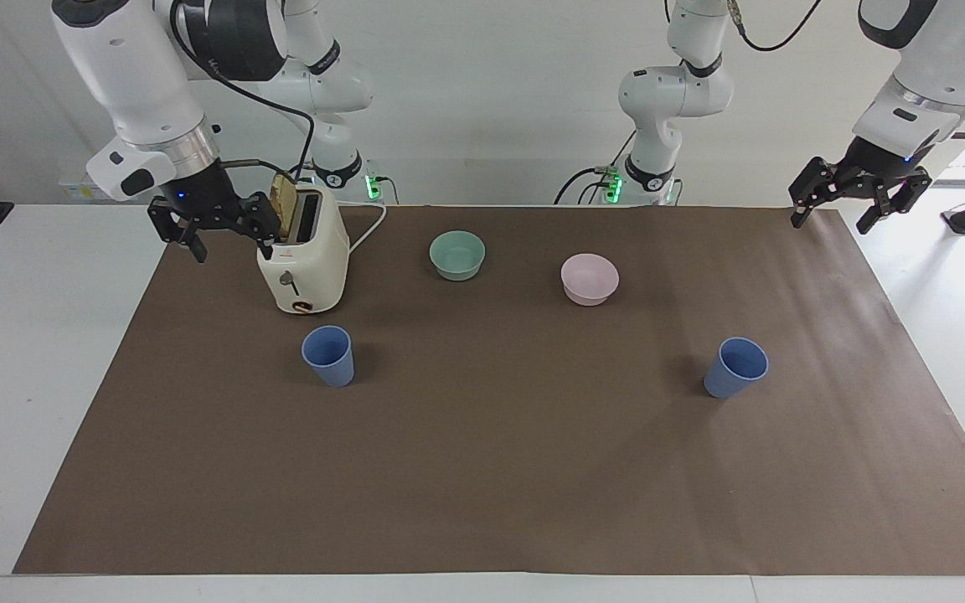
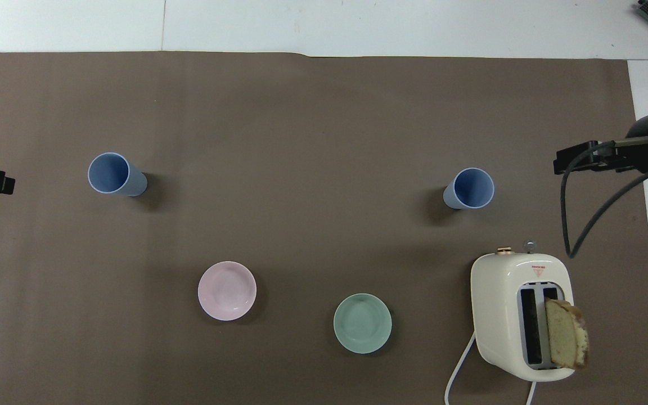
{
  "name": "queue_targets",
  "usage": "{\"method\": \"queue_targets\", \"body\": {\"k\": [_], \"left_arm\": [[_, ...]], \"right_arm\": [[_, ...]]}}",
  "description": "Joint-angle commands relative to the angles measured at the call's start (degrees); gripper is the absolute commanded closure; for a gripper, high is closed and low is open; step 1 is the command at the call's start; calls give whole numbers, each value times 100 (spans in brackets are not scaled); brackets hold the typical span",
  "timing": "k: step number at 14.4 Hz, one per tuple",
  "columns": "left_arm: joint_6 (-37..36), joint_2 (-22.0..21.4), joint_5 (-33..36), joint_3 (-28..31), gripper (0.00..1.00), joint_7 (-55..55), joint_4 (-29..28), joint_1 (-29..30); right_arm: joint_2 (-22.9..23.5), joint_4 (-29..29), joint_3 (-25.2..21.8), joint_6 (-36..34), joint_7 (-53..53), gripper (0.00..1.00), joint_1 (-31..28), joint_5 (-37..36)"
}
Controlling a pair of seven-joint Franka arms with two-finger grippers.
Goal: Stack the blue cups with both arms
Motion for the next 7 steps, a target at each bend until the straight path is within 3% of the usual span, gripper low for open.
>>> {"method": "queue_targets", "body": {"k": [1, 7], "left_arm": [[71, 56, 76, 9, 0, 47, 73, -43], [414, 161, 76, 9, 0, 38, 64, -60]], "right_arm": [[-156, -159, 18, 1, -135, 0, -64, 90], [-156, -176, 10, 1, -153, 0, -64, 90]]}}
